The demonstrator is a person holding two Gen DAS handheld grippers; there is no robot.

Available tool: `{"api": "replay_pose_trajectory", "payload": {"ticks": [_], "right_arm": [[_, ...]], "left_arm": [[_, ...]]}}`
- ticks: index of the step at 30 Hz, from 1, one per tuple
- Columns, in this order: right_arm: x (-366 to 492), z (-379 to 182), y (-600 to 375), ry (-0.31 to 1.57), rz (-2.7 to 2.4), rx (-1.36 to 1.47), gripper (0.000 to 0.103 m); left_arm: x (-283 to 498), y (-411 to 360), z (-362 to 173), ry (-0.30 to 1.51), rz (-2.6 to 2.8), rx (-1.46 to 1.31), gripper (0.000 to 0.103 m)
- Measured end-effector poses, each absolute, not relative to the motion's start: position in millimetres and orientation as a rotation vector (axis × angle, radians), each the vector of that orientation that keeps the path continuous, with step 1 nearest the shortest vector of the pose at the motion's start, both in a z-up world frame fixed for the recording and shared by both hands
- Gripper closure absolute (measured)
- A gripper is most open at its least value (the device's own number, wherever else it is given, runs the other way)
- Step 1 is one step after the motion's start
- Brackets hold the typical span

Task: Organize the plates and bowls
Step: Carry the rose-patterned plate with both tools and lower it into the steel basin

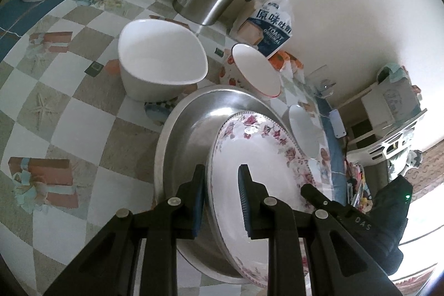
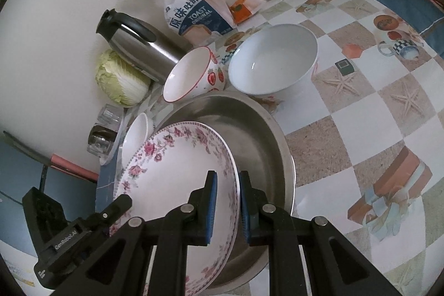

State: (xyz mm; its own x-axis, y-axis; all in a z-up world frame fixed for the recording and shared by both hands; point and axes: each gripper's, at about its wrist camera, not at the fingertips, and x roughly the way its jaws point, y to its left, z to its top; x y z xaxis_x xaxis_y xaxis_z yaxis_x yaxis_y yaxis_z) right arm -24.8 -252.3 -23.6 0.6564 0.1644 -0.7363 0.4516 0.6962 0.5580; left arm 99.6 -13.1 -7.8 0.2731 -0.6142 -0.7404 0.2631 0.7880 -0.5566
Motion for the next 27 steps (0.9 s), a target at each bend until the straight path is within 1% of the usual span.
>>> {"api": "replay_pose_trajectory", "payload": {"ticks": [8,27], "right_arm": [[-20.2,-25.4,-254.6,0.867,-0.193,0.784,0.086],[-12.7,-33.3,-254.5,0.896,-0.21,0.765,0.086]], "left_arm": [[107.9,-22.6,-16.7,1.173,-0.595,-0.328,0.081],[116.9,-33.2,-19.4,1.175,-0.569,-0.283,0.081]]}}
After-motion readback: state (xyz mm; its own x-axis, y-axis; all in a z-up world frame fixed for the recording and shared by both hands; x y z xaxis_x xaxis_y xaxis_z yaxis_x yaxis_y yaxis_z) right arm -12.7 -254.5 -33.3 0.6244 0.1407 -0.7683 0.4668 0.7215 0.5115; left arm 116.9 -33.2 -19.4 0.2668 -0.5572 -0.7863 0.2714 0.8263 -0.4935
